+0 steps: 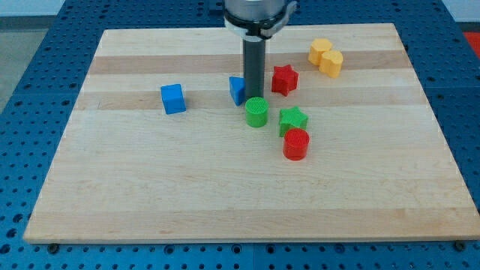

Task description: Push the triangle into the cube

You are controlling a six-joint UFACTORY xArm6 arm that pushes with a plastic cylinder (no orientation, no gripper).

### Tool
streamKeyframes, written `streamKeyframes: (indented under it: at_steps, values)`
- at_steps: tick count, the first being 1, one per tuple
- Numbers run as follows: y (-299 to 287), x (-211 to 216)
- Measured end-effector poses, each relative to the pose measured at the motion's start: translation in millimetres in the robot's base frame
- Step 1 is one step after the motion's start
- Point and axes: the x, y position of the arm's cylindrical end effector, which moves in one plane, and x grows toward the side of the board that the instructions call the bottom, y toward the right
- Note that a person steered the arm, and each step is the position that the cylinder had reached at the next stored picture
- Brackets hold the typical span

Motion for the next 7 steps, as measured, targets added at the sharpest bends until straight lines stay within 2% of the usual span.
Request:
streamKeyframes:
  at_steps: [5,7]
  values:
    - [-5,-46]
    - [-50,-42]
